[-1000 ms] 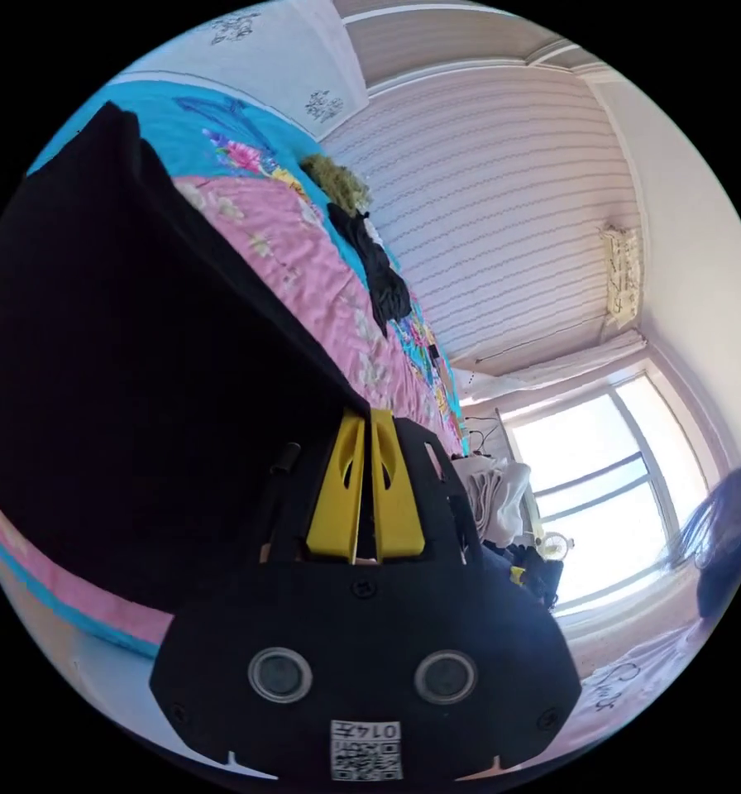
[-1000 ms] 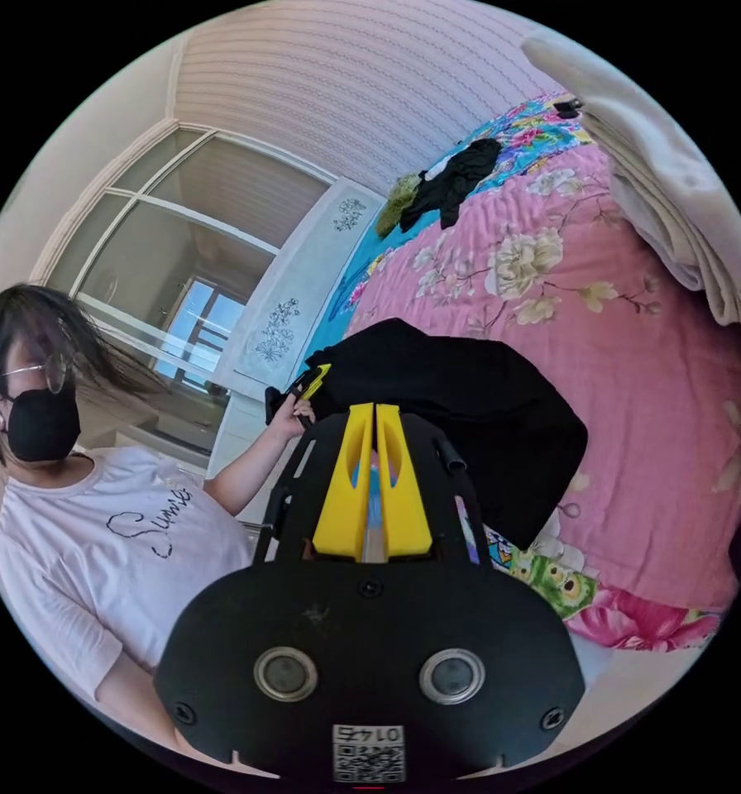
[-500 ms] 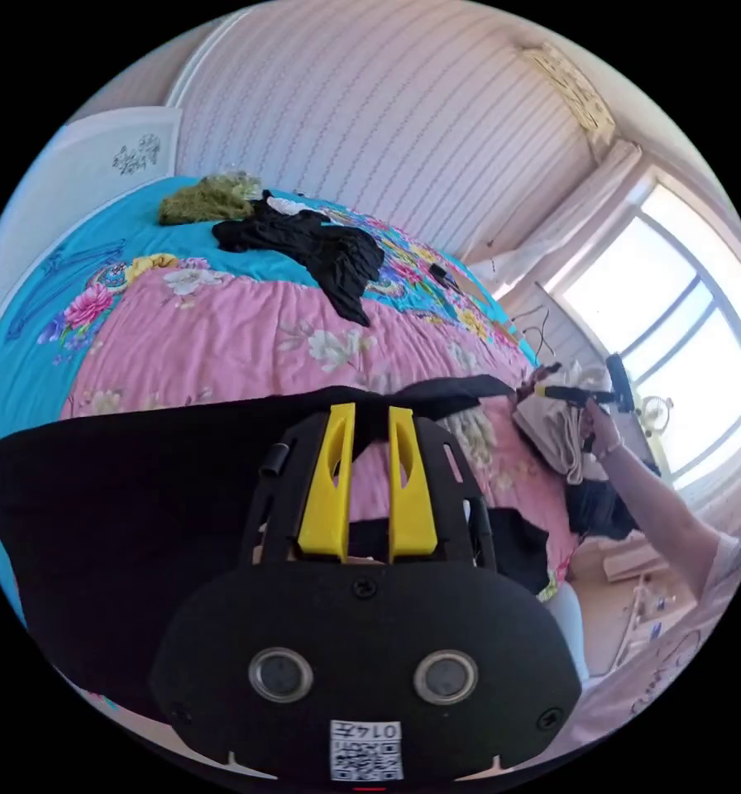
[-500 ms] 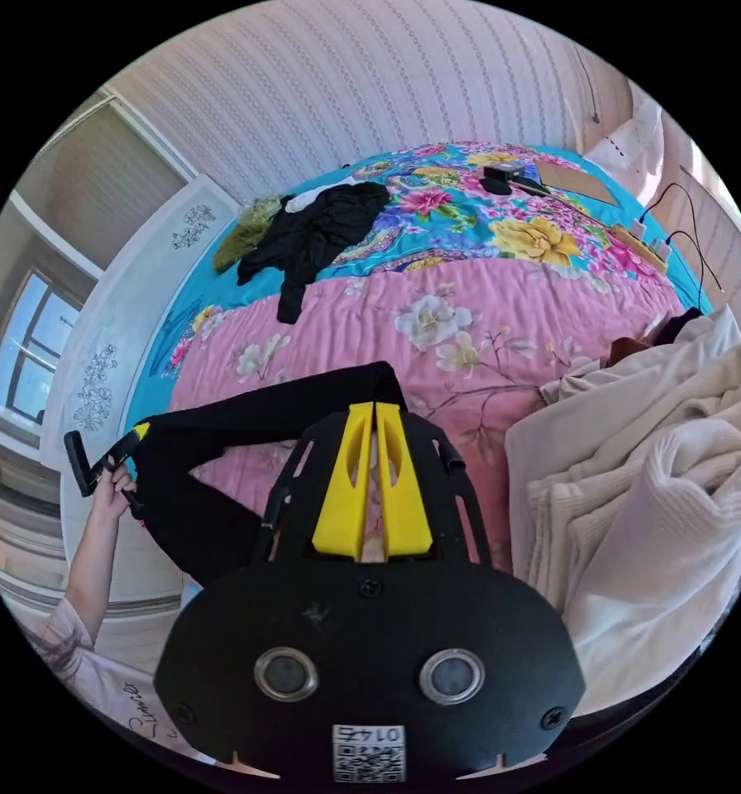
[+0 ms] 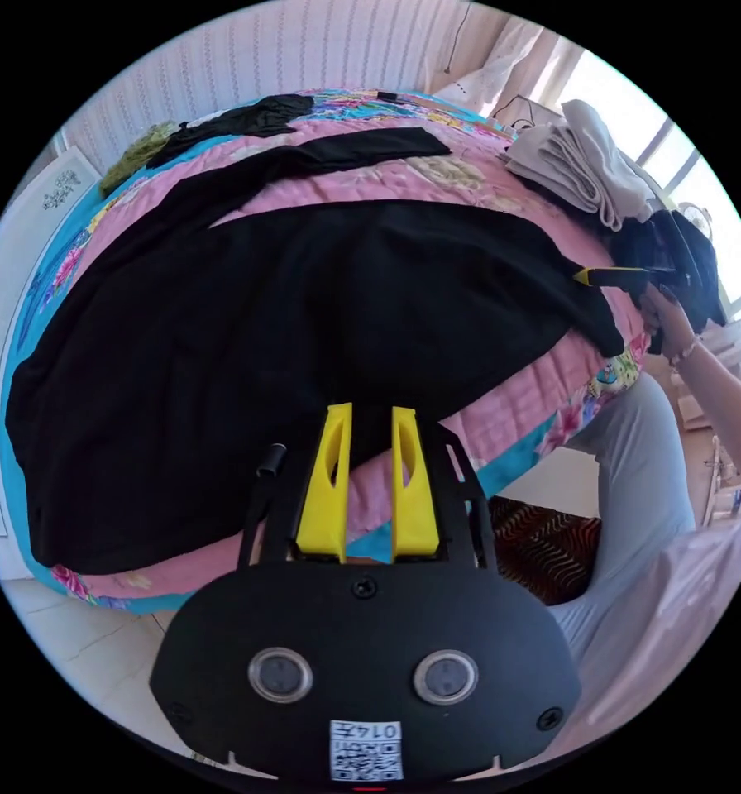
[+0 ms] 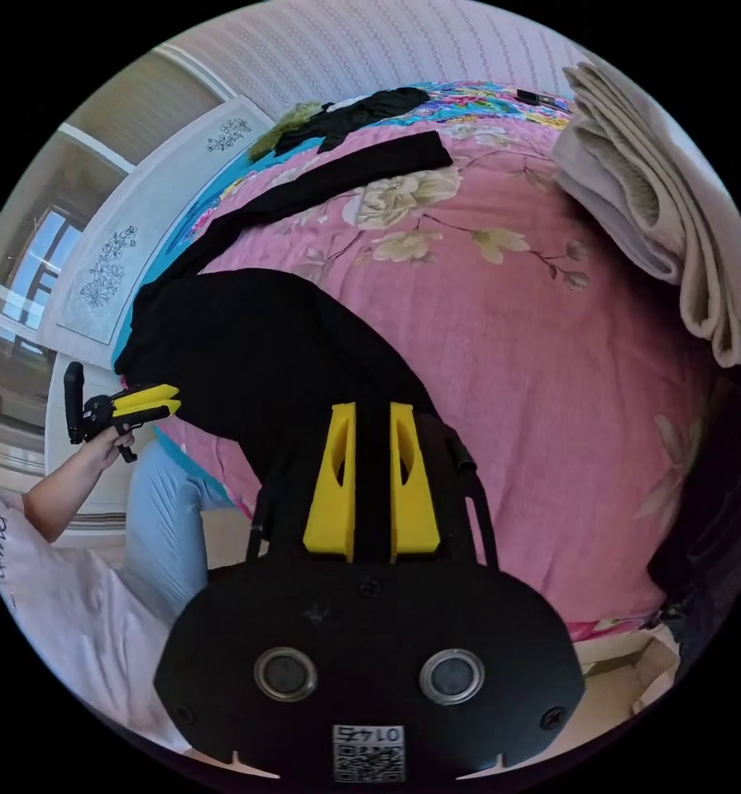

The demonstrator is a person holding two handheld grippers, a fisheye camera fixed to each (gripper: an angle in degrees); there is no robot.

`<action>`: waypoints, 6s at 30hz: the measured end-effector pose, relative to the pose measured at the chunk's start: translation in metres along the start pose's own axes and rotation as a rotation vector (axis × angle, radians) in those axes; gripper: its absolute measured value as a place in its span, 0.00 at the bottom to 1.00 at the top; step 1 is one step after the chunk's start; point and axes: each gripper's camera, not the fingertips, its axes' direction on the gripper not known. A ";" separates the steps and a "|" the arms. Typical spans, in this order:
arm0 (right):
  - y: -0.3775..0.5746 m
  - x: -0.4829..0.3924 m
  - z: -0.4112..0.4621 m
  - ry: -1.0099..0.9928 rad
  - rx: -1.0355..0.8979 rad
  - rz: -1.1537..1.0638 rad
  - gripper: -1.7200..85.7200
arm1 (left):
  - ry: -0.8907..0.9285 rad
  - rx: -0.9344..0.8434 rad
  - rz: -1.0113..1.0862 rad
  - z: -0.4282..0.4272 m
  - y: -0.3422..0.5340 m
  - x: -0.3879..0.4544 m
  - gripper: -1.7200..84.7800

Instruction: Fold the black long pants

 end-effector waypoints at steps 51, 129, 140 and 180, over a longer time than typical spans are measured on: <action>0.303 0.190 0.095 -0.591 0.142 0.391 0.03 | 0.108 0.059 0.614 0.111 -0.198 0.291 0.10; -0.176 0.159 0.285 -0.422 0.426 0.503 0.12 | 0.112 0.077 0.531 0.275 -0.470 0.034 0.03; -0.209 0.173 0.297 -0.497 0.440 0.519 0.11 | 0.088 0.256 0.385 0.213 -0.509 -0.025 0.01; -0.160 0.045 0.159 -0.494 0.452 0.806 0.03 | 0.208 0.075 0.397 0.047 -0.455 -0.123 0.02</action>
